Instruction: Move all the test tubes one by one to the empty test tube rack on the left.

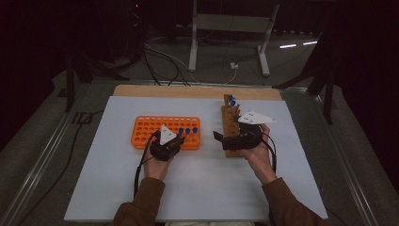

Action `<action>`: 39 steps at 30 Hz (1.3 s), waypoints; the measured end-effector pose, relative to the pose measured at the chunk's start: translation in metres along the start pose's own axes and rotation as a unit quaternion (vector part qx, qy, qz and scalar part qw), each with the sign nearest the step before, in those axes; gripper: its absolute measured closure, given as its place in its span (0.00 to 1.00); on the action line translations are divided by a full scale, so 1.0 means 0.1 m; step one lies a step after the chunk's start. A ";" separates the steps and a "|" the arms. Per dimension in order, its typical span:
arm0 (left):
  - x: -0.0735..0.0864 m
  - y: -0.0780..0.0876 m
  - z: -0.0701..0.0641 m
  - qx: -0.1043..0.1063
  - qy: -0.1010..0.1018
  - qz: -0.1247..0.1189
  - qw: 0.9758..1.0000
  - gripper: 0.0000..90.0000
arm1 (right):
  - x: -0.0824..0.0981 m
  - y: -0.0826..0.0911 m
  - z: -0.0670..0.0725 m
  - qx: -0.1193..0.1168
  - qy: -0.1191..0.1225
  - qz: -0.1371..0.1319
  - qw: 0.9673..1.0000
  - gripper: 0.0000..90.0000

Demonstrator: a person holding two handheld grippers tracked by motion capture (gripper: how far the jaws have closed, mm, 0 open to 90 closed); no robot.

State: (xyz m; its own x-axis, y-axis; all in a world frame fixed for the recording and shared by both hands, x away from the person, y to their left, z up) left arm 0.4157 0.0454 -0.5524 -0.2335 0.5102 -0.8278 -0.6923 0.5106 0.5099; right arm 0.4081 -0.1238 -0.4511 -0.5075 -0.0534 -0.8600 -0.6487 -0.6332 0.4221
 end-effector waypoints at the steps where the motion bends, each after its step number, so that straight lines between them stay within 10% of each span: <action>1: 0.00 0.00 0.00 0.000 0.003 0.000 1.000 0.86 | 0.00 0.00 0.00 0.000 0.000 0.001 1.000 0.02; 17: -0.19 0.49 0.14 -0.003 0.057 -0.071 0.996 0.41 | 0.00 -0.03 -0.11 0.012 -0.003 0.003 1.000 0.02; 27: -0.21 0.77 0.21 -0.020 0.070 -0.067 0.995 0.02 | -0.04 -0.08 -0.24 0.031 -0.004 0.006 1.000 0.02; 39: -0.20 0.81 0.28 -0.038 0.078 -0.074 0.993 0.01 | -0.22 -0.17 -0.48 0.055 -0.024 -0.009 0.998 0.05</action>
State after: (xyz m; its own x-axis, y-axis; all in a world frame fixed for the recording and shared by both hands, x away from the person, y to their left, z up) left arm 0.3836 0.0964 -0.4881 -0.2242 0.3157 -0.9220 -0.7753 0.5154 0.3650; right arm 0.4573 -0.1485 -0.4534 -0.5198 -0.0047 -0.8543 -0.7151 -0.5447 0.4381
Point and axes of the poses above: each handheld gripper's, and its own axes: y roughly backward along the jaws, x roughly out of its underside, z roughly to its left, the point moved 10 cm from there along -y, roughly forward along the jaws, and after that the axes turned 15 degrees about -y, right-handed, at the moved point
